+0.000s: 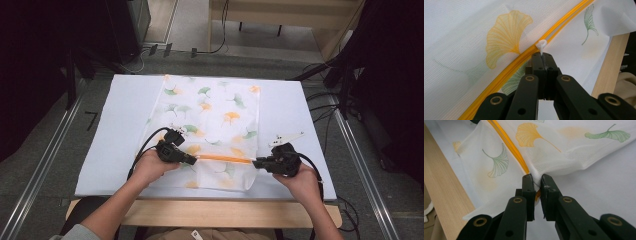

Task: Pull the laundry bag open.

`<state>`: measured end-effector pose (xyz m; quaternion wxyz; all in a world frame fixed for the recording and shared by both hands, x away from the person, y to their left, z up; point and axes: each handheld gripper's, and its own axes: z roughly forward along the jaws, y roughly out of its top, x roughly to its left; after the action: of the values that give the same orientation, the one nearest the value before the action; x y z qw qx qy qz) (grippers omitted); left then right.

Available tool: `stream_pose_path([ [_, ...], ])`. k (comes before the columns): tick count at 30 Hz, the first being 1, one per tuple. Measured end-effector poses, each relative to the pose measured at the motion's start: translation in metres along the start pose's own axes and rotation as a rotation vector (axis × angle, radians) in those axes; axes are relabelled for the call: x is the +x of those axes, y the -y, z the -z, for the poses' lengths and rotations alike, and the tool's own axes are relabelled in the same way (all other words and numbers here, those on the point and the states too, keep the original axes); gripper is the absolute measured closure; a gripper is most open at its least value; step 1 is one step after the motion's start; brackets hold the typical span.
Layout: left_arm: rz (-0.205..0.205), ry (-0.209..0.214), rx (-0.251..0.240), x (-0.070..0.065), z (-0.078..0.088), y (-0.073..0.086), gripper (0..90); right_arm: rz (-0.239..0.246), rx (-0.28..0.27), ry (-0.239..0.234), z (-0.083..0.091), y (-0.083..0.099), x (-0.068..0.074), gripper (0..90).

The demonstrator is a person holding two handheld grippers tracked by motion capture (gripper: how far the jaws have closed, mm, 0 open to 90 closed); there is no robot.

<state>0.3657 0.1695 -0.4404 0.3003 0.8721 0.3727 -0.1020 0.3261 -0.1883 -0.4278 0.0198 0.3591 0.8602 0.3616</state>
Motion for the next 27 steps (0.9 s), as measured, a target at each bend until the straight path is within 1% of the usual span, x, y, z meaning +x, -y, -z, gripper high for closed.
stream_pose_path([
  [7,0.012,0.004,0.000,0.000,-0.001,0.000,90.0,0.000,0.006,0.001,0.000,0.000,0.000,83.8],
  [13,0.012,0.013,0.006,0.002,0.000,0.000,90.0,0.002,0.006,-0.002,-0.001,0.000,0.000,83.8],
  [15,0.019,0.004,0.004,0.002,0.000,0.001,90.0,0.005,0.005,-0.004,-0.001,0.000,0.000,83.7],
  [20,0.030,0.000,0.004,0.004,0.002,0.002,90.0,0.005,0.004,-0.006,-0.001,0.000,0.000,83.7],
  [22,0.023,-0.006,0.007,0.006,0.004,0.004,90.0,0.000,0.005,-0.005,-0.001,0.000,0.000,83.7],
  [23,0.027,-0.013,0.010,0.007,0.006,0.004,90.0,-0.001,0.006,-0.004,0.000,0.000,0.000,83.8],
  [24,0.028,-0.008,0.011,0.009,0.007,0.005,90.0,-0.001,0.005,-0.004,0.000,0.000,0.000,83.8],
  [25,0.037,-0.012,0.008,0.009,0.008,0.006,90.0,-0.004,0.006,-0.004,0.000,0.001,0.000,83.7],
  [27,0.039,-0.013,0.006,0.011,0.010,0.008,90.0,-0.005,0.005,-0.003,0.000,0.001,-0.001,83.7],
])
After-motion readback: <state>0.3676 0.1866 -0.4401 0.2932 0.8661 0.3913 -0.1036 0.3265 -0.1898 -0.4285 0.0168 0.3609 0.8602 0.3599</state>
